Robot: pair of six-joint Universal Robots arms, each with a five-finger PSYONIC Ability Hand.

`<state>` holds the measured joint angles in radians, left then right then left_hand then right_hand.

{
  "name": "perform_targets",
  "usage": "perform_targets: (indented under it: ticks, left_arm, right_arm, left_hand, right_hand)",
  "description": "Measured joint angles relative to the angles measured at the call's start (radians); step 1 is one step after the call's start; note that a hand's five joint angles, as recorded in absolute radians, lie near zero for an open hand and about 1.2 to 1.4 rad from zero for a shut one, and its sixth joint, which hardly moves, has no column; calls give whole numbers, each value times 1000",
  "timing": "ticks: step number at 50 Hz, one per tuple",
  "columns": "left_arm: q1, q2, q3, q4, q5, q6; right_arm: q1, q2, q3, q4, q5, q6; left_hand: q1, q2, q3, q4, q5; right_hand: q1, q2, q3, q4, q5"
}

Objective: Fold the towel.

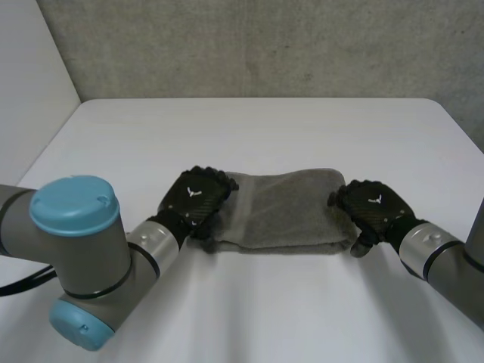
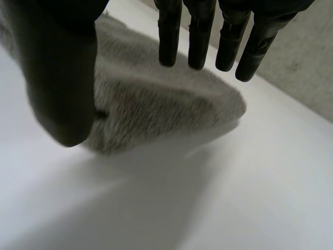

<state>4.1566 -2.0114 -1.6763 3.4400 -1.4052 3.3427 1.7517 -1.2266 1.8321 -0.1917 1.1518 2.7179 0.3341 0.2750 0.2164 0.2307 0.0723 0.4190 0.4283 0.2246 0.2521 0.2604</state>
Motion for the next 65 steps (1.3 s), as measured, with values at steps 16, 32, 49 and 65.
perform_targets:
  ticks: [16, 32, 49, 65]
  left_arm:
    - [20, 3, -85, -12, -44, 3]
    - [-17, 149, -210, -51, -54, -9]
    - [264, 335, -199, -79, -132, -11]
    - [254, 241, -96, -66, -127, -16]
  right_arm:
    - [-4, 86, -27, -31, -12, -30]
    - [216, 69, -379, 94, 3, -63]
    - [552, 360, -684, 182, 42, -77]
    - [553, 408, -692, 124, 30, -12]
  left_hand:
    - [0, 0, 0, 0, 0]
    - [0, 0, 0, 0, 0]
    - [0, 0, 0, 0, -1]
    - [0, 0, 0, 0, 0]
  right_hand:
    - [829, 768, 0, 0, 875]
    - [837, 766, 0, 0, 880]
    - [851, 766, 0, 0, 880]
    - [356, 340, 0, 0, 355]
